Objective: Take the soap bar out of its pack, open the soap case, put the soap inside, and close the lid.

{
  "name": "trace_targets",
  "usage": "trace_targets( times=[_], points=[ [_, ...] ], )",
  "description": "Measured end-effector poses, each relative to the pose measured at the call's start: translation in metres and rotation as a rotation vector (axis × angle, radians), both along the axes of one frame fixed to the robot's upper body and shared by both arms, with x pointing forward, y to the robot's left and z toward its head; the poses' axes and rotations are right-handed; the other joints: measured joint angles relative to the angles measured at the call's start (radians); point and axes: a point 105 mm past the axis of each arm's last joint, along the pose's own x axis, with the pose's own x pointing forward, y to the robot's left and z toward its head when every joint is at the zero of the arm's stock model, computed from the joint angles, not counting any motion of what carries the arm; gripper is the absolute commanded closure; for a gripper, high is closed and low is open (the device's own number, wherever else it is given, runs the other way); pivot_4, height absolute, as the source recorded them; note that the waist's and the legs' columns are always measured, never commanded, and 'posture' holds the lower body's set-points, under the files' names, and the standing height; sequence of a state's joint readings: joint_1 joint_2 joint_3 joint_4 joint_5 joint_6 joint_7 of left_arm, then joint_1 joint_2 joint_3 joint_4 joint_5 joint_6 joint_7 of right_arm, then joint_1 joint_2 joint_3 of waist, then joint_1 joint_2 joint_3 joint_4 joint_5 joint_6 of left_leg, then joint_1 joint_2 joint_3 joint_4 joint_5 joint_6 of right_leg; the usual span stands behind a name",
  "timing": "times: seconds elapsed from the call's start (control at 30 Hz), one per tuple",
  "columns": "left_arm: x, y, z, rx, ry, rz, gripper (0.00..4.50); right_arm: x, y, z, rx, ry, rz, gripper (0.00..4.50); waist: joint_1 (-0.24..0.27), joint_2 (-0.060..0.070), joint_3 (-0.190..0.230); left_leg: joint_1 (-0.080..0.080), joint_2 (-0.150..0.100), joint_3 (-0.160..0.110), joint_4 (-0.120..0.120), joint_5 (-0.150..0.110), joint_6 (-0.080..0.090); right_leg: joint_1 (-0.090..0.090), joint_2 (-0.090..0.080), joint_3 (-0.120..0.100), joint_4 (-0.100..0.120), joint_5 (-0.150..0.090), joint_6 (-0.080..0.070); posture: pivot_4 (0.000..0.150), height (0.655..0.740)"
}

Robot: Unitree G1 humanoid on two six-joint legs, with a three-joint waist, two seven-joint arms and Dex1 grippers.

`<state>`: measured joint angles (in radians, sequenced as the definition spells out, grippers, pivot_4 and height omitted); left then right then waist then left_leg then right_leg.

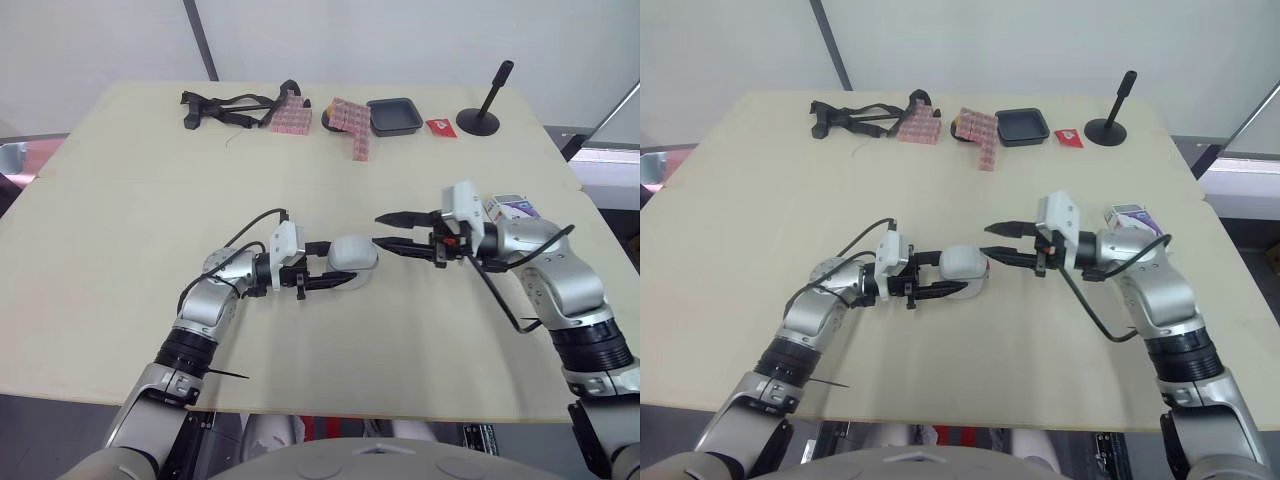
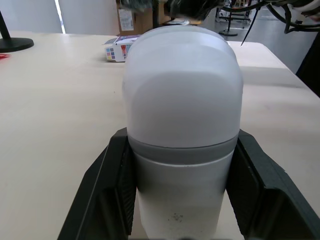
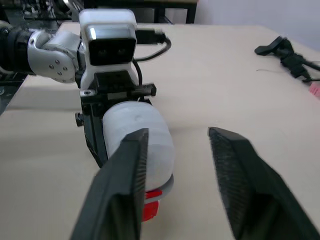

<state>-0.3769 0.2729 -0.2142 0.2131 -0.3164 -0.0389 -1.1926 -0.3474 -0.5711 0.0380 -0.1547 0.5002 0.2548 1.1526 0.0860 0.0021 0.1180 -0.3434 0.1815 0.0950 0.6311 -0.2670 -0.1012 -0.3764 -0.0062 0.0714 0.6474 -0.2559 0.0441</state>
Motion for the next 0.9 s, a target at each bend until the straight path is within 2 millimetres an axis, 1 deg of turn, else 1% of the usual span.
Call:
trace_targets(
  times=[0.13, 0.2, 0.27, 0.33, 0.47, 0.53, 0.6, 0.7, 0.77, 0.9],
  points=[
    [0.003, 0.004, 0.004, -0.021, 0.071, 0.025, 2.61, -0.016, -0.008, -0.015, 0.003, 0.025, 0.034, 0.01, 0.005, 0.000, 0.000, 0.000, 0.000, 0.000, 0.000, 0.000, 0.000, 0.000, -0.003, 0.000, 0.000, 0.000, 0.000, 0.150, 0.7400],
    [0.004, 0.006, 0.006, -0.030, 0.103, 0.032, 2.61, -0.021, -0.010, -0.020, 0.001, 0.023, 0.046, 0.01, 0.003, 0.000, 0.000, 0.000, 0.000, 0.000, 0.000, 0.000, 0.000, 0.000, -0.003, 0.000, 0.000, 0.000, 0.000, 0.150, 0.7400],
    [0.003, 0.007, 0.010, -0.040, 0.170, 0.028, 2.61, -0.026, -0.014, -0.024, -0.017, -0.008, 0.056, 0.01, 0.000, 0.000, 0.001, 0.000, 0.000, 0.000, 0.000, 0.000, 0.000, 0.000, -0.003, 0.000, 0.000, 0.000, 0.000, 0.150, 0.7400],
    [0.002, 0.010, 0.013, -0.055, 0.272, 0.034, 2.61, -0.028, -0.017, -0.029, -0.026, -0.023, 0.058, 0.01, -0.005, 0.000, 0.001, 0.000, 0.000, 0.000, 0.000, 0.000, 0.000, 0.000, -0.003, 0.000, 0.000, 0.000, 0.000, 0.150, 0.7400],
    [0.001, 0.015, 0.016, -0.078, 0.542, 0.045, 2.61, -0.030, -0.021, -0.036, -0.041, -0.038, 0.053, 0.01, -0.007, 0.000, 0.001, 0.000, 0.000, 0.000, 0.000, 0.000, 0.000, 0.000, -0.003, 0.000, 0.000, 0.000, 0.000, 0.150, 0.7400],
    [0.003, 0.020, 0.015, -0.061, 0.696, 0.073, 2.61, -0.030, -0.021, -0.036, -0.050, -0.053, 0.051, 0.01, -0.007, 0.000, 0.001, 0.000, 0.000, 0.000, 0.000, 0.000, 0.000, 0.000, -0.003, 0.000, -0.001, 0.000, 0.000, 0.150, 0.7400],
    [0.001, 0.022, 0.013, -0.054, 0.781, 0.078, 2.61, -0.029, -0.022, -0.038, -0.054, -0.054, 0.047, 0.01, -0.007, 0.000, 0.001, 0.000, 0.000, 0.000, -0.001, 0.000, 0.000, 0.000, -0.002, 0.000, -0.002, 0.000, 0.000, 0.150, 0.7400],
    [-0.010, 0.025, 0.002, 0.022, 0.948, 0.079, 2.61, -0.028, -0.023, -0.039, -0.055, -0.047, 0.039, 0.01, -0.005, 0.000, 0.001, -0.001, -0.001, 0.000, -0.003, 0.000, 0.000, 0.001, 0.000, 0.000, -0.005, 0.000, 0.000, 0.150, 0.7400],
    [-0.016, 0.025, -0.007, 0.075, 1.031, 0.092, 2.61, -0.028, -0.023, -0.040, -0.055, -0.047, 0.037, 0.01, -0.003, 0.000, 0.001, -0.001, -0.001, 0.000, -0.004, 0.000, 0.000, 0.001, 0.000, -0.001, -0.007, 0.000, 0.000, 0.150, 0.7400],
    [-0.017, 0.023, -0.011, 0.106, 1.088, 0.112, 2.61, -0.028, -0.022, -0.041, -0.056, -0.040, 0.038, 0.01, 0.000, 0.000, 0.001, 0.001, -0.001, -0.002, -0.005, 0.000, 0.000, 0.005, 0.000, -0.003, -0.010, 0.000, 0.000, 0.150, 0.7400]
  ],
)
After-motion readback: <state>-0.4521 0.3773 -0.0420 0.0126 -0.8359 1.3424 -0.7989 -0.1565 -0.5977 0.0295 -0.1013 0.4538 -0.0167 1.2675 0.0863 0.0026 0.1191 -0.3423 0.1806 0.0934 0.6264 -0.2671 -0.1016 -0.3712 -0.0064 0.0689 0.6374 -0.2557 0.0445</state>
